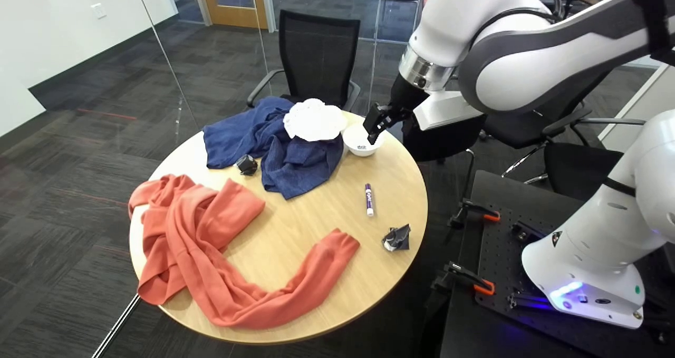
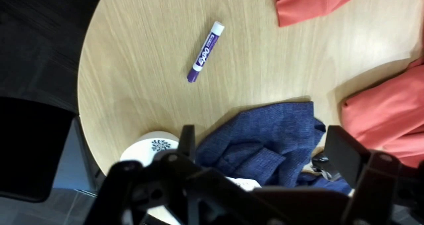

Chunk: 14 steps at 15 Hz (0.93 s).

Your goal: Put the marker in the bowl

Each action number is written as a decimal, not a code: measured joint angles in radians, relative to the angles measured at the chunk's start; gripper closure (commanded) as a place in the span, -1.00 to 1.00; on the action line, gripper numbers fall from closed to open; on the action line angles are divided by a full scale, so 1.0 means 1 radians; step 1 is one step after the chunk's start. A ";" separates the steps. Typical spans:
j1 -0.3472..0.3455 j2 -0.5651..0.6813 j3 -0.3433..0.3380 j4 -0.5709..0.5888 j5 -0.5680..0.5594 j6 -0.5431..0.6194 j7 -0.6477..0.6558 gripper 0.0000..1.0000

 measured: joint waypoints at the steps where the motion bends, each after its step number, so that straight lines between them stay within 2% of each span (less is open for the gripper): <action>1: -0.008 0.022 0.005 -0.004 -0.008 0.008 0.044 -1.00; 4: -0.016 0.109 0.009 -0.004 -0.020 0.047 0.159 -1.00; 9: -0.029 0.270 0.003 0.013 -0.146 0.110 0.387 -1.00; 14: 0.027 0.313 -0.020 0.026 -0.139 0.107 0.404 -1.00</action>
